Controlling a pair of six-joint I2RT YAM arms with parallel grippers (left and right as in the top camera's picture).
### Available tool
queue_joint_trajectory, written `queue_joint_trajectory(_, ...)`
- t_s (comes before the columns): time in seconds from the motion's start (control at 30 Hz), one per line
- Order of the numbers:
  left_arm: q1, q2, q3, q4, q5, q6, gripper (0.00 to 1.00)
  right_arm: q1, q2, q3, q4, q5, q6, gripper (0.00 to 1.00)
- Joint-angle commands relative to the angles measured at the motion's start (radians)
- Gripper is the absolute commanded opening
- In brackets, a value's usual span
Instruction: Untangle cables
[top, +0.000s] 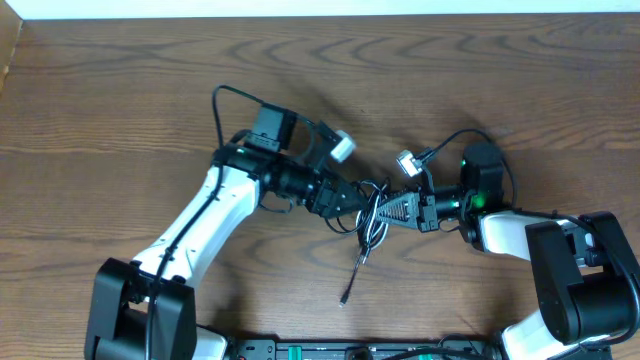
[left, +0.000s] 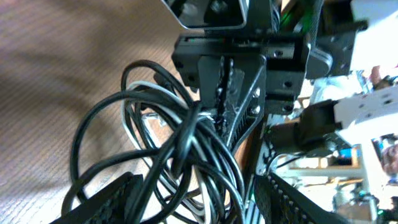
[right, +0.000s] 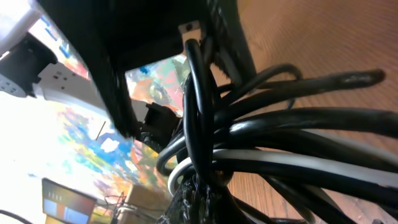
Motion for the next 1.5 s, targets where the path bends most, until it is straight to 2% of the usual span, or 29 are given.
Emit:
queue_joint_trajectory(0.0, -0.027, 0.000, -0.009, -0.006, -0.042, 0.039, 0.62, -0.006, -0.007, -0.013, 0.000, 0.025, 0.004, 0.01)
queue_joint_trajectory(0.13, -0.031, 0.001, -0.009, -0.007, -0.032, 0.047, 0.69, -0.014, -0.007, -0.014, 0.000, 0.039, 0.005, 0.01)
queue_joint_trajectory(0.27, -0.031, 0.010, -0.013, -0.007, -0.046, 0.046, 0.70, -0.014, -0.007, -0.014, -0.002, 0.065, 0.005, 0.01)
queue_joint_trajectory(0.37, -0.026, 0.014, -0.013, -0.004, -0.189, 0.033, 0.70, -0.014, -0.007, -0.015, -0.005, 0.065, 0.005, 0.01)
queue_joint_trajectory(0.47, 0.016, 0.003, 0.024, -0.008, -0.319, -0.035, 0.71, -0.016, -0.007, -0.017, -0.010, 0.065, 0.002, 0.01)
queue_joint_trajectory(0.57, 0.069, -0.048, 0.092, -0.017, -0.320, -0.076, 0.71, -0.016, -0.007, -0.017, -0.010, 0.066, -0.005, 0.01)
queue_joint_trajectory(0.7, 0.067, -0.142, 0.117, -0.009, -0.320, -0.117, 0.70, -0.019, -0.007, -0.017, -0.010, 0.076, -0.007, 0.01)
queue_joint_trajectory(0.77, 0.048, -0.178, 0.116, -0.029, -0.320, -0.121, 0.59, -0.021, -0.007, -0.017, -0.014, 0.076, -0.007, 0.01)
queue_joint_trajectory(0.8, 0.035, -0.190, 0.116, -0.048, -0.320, -0.121, 0.47, -0.021, -0.007, -0.017, -0.021, 0.080, -0.007, 0.01)
queue_joint_trajectory(0.83, 0.019, -0.197, 0.116, -0.071, -0.320, -0.121, 0.41, -0.021, -0.007, -0.017, -0.029, 0.083, -0.008, 0.01)
queue_joint_trajectory(0.87, -0.019, -0.195, 0.114, -0.119, -0.320, -0.120, 0.41, -0.021, -0.007, -0.017, -0.041, 0.092, -0.011, 0.01)
queue_joint_trajectory(0.93, -0.052, -0.176, 0.100, -0.142, -0.320, -0.120, 0.41, -0.021, -0.007, -0.017, -0.040, 0.095, -0.011, 0.01)
queue_joint_trajectory(1.17, -0.108, -0.055, 0.066, -0.130, -0.321, -0.119, 0.67, -0.021, -0.007, -0.017, -0.040, 0.095, -0.011, 0.01)
queue_joint_trajectory(1.47, -0.120, 0.030, 0.066, -0.116, -0.320, -0.120, 0.68, -0.021, -0.007, -0.017, -0.040, 0.095, -0.011, 0.01)
